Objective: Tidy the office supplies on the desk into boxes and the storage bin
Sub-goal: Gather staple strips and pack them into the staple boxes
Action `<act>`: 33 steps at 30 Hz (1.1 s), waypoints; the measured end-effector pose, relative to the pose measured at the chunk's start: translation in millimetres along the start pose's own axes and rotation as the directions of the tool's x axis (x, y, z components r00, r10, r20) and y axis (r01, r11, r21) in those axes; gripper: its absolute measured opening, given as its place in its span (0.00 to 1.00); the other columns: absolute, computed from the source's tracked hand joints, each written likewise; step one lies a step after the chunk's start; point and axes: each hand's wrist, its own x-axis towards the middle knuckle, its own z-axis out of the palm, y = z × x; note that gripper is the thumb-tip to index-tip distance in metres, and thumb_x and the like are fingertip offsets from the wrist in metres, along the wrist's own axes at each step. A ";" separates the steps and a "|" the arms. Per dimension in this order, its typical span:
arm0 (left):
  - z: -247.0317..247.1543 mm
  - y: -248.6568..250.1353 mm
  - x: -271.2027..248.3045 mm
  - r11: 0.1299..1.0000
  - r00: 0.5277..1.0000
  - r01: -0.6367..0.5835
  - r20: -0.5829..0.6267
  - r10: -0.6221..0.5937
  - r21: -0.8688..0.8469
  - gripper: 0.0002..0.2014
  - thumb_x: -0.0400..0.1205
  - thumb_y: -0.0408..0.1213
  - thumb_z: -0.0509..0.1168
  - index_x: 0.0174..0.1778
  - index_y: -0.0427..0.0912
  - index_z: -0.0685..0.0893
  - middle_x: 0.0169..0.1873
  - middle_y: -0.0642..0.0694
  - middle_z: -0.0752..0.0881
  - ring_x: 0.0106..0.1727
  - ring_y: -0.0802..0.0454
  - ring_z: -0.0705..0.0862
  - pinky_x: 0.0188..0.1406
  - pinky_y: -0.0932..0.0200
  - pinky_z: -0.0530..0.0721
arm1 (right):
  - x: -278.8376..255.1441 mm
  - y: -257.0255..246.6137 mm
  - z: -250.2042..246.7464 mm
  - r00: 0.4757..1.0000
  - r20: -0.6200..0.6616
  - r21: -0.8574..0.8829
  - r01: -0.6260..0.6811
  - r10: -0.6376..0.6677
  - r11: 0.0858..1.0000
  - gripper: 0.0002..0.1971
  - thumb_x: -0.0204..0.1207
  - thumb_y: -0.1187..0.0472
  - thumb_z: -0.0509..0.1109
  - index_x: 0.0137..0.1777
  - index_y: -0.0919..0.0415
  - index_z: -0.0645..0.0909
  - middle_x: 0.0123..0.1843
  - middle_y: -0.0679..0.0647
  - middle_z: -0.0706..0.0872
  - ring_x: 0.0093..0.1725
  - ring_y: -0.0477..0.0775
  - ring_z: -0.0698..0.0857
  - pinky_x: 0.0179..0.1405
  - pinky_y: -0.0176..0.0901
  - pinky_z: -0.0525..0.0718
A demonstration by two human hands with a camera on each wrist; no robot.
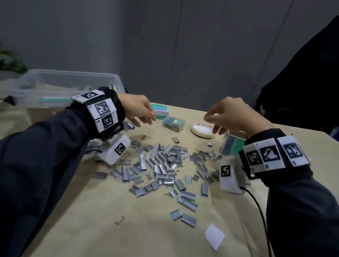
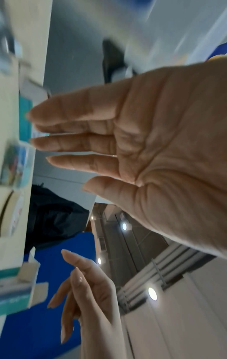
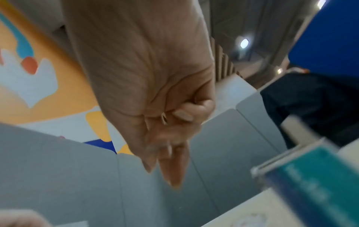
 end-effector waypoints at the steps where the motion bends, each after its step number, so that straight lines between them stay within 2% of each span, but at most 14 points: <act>1: -3.4 -7.9 -0.1 0.999 1.000 0.013 -0.016 -0.013 0.041 0.11 0.87 0.38 0.61 0.52 0.36 0.85 0.37 0.46 0.82 0.37 0.53 0.77 0.38 0.61 0.81 | 2.7 -6.8 5.6 0.999 0.055 0.022 -0.001 0.000 1.000 0.07 0.81 0.56 0.68 0.49 0.52 0.88 0.29 0.48 0.91 0.29 0.43 0.90 0.36 0.41 0.86; 4: -7.5 -21.1 -3.4 0.978 0.998 0.061 -0.011 -0.060 0.199 0.11 0.88 0.40 0.59 0.50 0.37 0.83 0.35 0.46 0.75 0.33 0.51 0.70 0.34 0.59 0.70 | 12.4 -26.9 28.6 0.978 0.209 -0.041 -0.002 0.010 0.999 0.10 0.84 0.62 0.64 0.56 0.60 0.87 0.37 0.53 0.92 0.37 0.50 0.92 0.38 0.43 0.89; 6: -7.1 -26.0 -5.6 0.941 0.997 0.078 -0.011 -0.079 0.330 0.14 0.88 0.41 0.57 0.59 0.36 0.82 0.47 0.43 0.81 0.45 0.48 0.78 0.46 0.59 0.75 | 16.4 -38.4 40.7 0.946 0.325 -0.141 0.055 -0.007 0.988 0.13 0.83 0.65 0.66 0.65 0.62 0.84 0.49 0.55 0.91 0.44 0.52 0.92 0.41 0.41 0.88; 8: -5.1 -29.9 -5.5 0.894 0.994 0.099 -0.010 -0.104 0.436 0.16 0.89 0.43 0.57 0.61 0.35 0.82 0.56 0.41 0.84 0.56 0.45 0.80 0.62 0.55 0.76 | 17.8 -47.1 46.1 0.895 0.446 -0.267 0.153 -0.019 0.952 0.19 0.81 0.63 0.70 0.72 0.58 0.80 0.62 0.55 0.88 0.41 0.48 0.87 0.40 0.36 0.83; 10: -1.7 -32.7 -3.8 0.874 0.988 0.120 0.031 -0.153 0.471 0.15 0.88 0.45 0.57 0.54 0.36 0.82 0.49 0.41 0.83 0.48 0.46 0.78 0.57 0.53 0.77 | 19.4 -51.1 48.5 0.862 0.507 -0.336 0.220 -0.021 0.916 0.23 0.79 0.62 0.73 0.74 0.54 0.79 0.68 0.53 0.85 0.40 0.46 0.82 0.46 0.37 0.82; 12: 3.4 -31.9 -3.7 0.860 0.979 0.133 0.070 -0.192 0.493 0.13 0.88 0.46 0.58 0.46 0.40 0.80 0.41 0.44 0.80 0.42 0.47 0.76 0.48 0.55 0.76 | 20.5 -52.6 51.2 0.857 0.515 -0.373 0.256 -0.030 0.892 0.21 0.78 0.61 0.74 0.72 0.55 0.80 0.66 0.52 0.85 0.38 0.44 0.79 0.46 0.38 0.81; 15: 14.6 -21.9 -8.1 0.892 0.965 0.067 0.198 -0.172 0.447 0.14 0.87 0.44 0.59 0.47 0.36 0.83 0.35 0.47 0.79 0.35 0.51 0.76 0.39 0.59 0.76 | 21.6 -53.5 55.7 0.855 0.517 -0.388 0.285 -0.049 0.877 0.18 0.78 0.57 0.75 0.67 0.56 0.82 0.62 0.52 0.87 0.33 0.40 0.78 0.31 0.32 0.74; 17: 21.8 -12.4 -14.1 0.901 0.946 -0.011 0.296 -0.132 0.434 0.13 0.87 0.42 0.60 0.47 0.37 0.84 0.36 0.48 0.80 0.34 0.55 0.77 0.39 0.63 0.77 | 21.8 -55.0 57.3 0.852 0.521 -0.383 0.291 -0.055 0.877 0.16 0.78 0.57 0.75 0.65 0.58 0.83 0.60 0.53 0.89 0.31 0.39 0.79 0.28 0.31 0.72; 19: 27.6 -3.9 -21.7 0.891 0.937 -0.079 0.339 -0.087 0.447 0.12 0.85 0.41 0.64 0.57 0.37 0.85 0.42 0.48 0.84 0.38 0.56 0.80 0.44 0.62 0.81 | 21.4 -56.1 58.8 0.850 0.524 -0.384 0.290 -0.052 0.877 0.15 0.78 0.59 0.74 0.64 0.59 0.83 0.57 0.53 0.90 0.29 0.38 0.80 0.28 0.31 0.74; 22: 28.9 1.3 -30.8 0.923 0.951 -0.100 0.308 -0.021 0.372 0.18 0.81 0.34 0.70 0.67 0.40 0.82 0.42 0.54 0.83 0.47 0.53 0.84 0.46 0.64 0.85 | 18.3 -58.0 60.7 0.848 0.529 -0.412 0.288 -0.030 0.864 0.13 0.79 0.61 0.72 0.62 0.63 0.85 0.53 0.54 0.92 0.27 0.38 0.80 0.30 0.30 0.77; 26: 26.5 -1.3 -41.5 0.966 0.960 -0.065 0.280 -0.007 0.249 0.17 0.77 0.27 0.73 0.63 0.38 0.85 0.44 0.50 0.83 0.42 0.52 0.87 0.40 0.64 0.89 | 12.9 -57.9 58.7 0.839 0.544 -0.435 0.264 0.017 0.861 0.13 0.79 0.60 0.73 0.58 0.67 0.87 0.53 0.56 0.92 0.30 0.43 0.83 0.26 0.28 0.78; 29: 27.1 -6.7 -42.3 0.939 0.992 -0.054 0.122 0.013 0.339 0.13 0.78 0.37 0.74 0.56 0.37 0.86 0.49 0.45 0.84 0.39 0.56 0.83 0.34 0.65 0.87 | 14.6 -58.9 59.7 0.879 0.474 -0.364 0.254 -0.057 0.896 0.13 0.78 0.59 0.74 0.57 0.66 0.87 0.48 0.55 0.92 0.36 0.47 0.85 0.33 0.33 0.81; 31: 28.1 -5.8 -42.3 0.871 0.999 -0.036 0.008 0.036 0.491 0.15 0.79 0.48 0.72 0.43 0.37 0.84 0.35 0.48 0.81 0.31 0.57 0.76 0.24 0.67 0.77 | 19.0 -64.2 65.0 0.906 0.406 -0.257 0.241 -0.122 0.936 0.13 0.81 0.56 0.71 0.57 0.65 0.86 0.41 0.52 0.89 0.34 0.46 0.85 0.29 0.32 0.81; 33: 30.9 -2.8 -41.0 0.827 1.000 0.008 0.016 -0.020 0.562 0.21 0.78 0.55 0.70 0.32 0.40 0.79 0.26 0.50 0.78 0.27 0.55 0.74 0.24 0.65 0.72 | 22.1 -73.3 70.6 0.912 0.384 -0.231 0.244 -0.142 0.942 0.15 0.81 0.52 0.70 0.56 0.65 0.86 0.37 0.51 0.87 0.32 0.46 0.84 0.29 0.33 0.80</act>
